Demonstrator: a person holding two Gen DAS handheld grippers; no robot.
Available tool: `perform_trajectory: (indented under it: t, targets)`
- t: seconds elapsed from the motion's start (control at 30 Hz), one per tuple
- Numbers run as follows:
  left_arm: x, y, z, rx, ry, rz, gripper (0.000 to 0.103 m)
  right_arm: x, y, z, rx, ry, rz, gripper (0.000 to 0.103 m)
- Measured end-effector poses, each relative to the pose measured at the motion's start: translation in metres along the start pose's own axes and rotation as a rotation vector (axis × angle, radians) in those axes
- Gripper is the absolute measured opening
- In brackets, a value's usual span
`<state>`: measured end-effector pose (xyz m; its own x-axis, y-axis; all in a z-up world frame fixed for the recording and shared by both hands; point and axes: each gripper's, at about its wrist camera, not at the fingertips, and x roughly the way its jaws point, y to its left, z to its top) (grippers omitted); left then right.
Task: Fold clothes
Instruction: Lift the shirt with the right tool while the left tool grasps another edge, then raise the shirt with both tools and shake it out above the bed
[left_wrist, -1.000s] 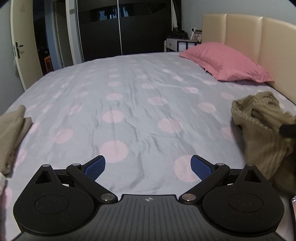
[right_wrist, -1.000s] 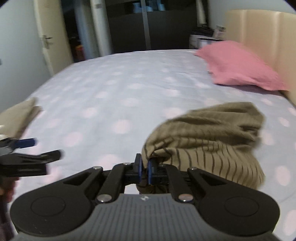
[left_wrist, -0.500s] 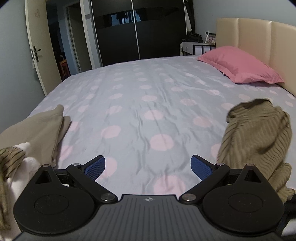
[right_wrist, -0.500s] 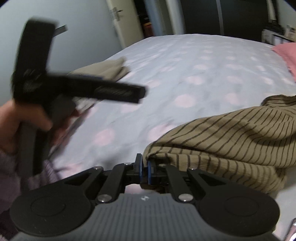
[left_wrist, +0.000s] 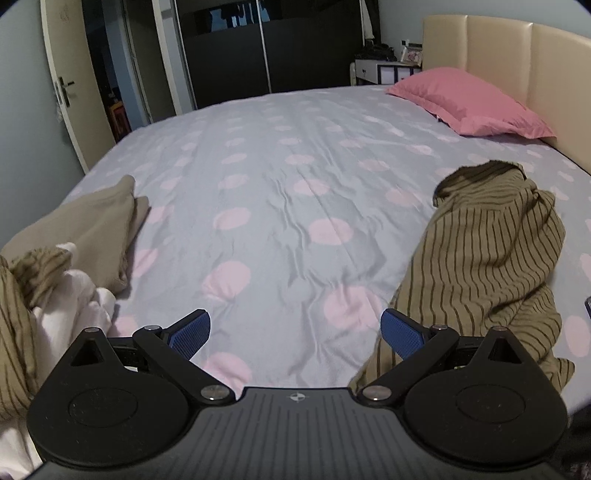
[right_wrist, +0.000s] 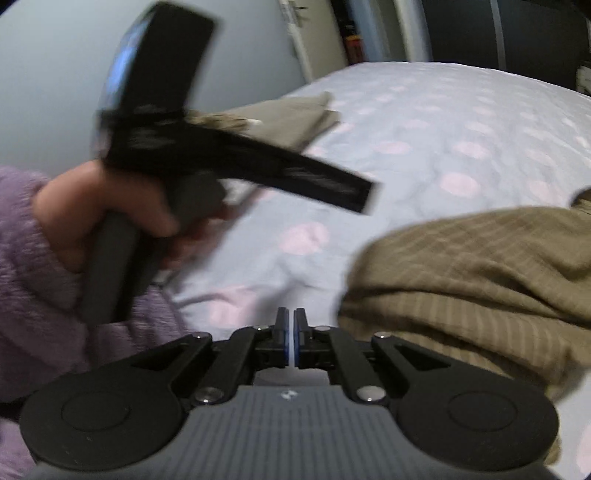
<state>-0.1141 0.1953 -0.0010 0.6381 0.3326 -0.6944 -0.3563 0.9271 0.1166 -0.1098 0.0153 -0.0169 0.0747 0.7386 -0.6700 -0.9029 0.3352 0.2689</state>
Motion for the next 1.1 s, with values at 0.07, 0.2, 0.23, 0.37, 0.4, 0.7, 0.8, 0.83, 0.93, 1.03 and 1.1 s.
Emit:
perform_trajectory:
  t: [0.07, 0.2, 0.23, 0.37, 0.4, 0.7, 0.8, 0.83, 0.93, 1.03, 1.1]
  targets:
    - [0.004, -0.004, -0.001, 0.008, 0.011, -0.022, 0.101, -0.003, -0.01, -0.007, 0.007, -0.008, -0.079, 0.008]
    - [0.012, -0.008, -0.006, 0.018, 0.033, -0.07, 0.101, 0.0, -0.04, -0.016, 0.028, -0.03, -0.231, 0.041]
    - [0.013, -0.008, -0.011, 0.017, 0.038, -0.085, 0.101, 0.001, -0.049, -0.017, 0.044, -0.033, -0.261, 0.041]
    - [0.032, -0.014, -0.014, -0.012, 0.081, -0.123, 0.101, -0.007, -0.079, -0.026, 0.159, -0.053, -0.367, 0.052]
    - [0.037, -0.016, -0.015, -0.02, 0.093, -0.132, 0.101, -0.007, -0.087, -0.027, 0.18, -0.053, -0.398, 0.058]
    - [0.079, -0.034, -0.026, -0.061, 0.184, -0.159, 0.1, 0.014, -0.139, -0.044, 0.287, 0.01, -0.491, 0.081]
    - [0.084, -0.042, -0.03, -0.041, 0.197, -0.199, 0.089, 0.023, -0.144, -0.048, 0.341, 0.036, -0.436, 0.056]
    - [0.084, -0.044, -0.03, -0.029, 0.201, -0.215, 0.077, 0.025, -0.144, -0.049, 0.353, 0.047, -0.416, 0.033]
    - [0.082, -0.049, -0.031, 0.011, 0.215, -0.262, 0.053, 0.03, -0.135, -0.047, 0.331, 0.076, -0.383, 0.017]
    - [0.078, -0.058, -0.026, 0.066, 0.22, -0.273, 0.034, 0.031, -0.123, -0.043, 0.298, 0.095, -0.356, 0.01]
    - [0.073, -0.06, -0.027, 0.097, 0.233, -0.279, 0.028, 0.03, -0.114, -0.041, 0.277, 0.105, -0.336, 0.009]
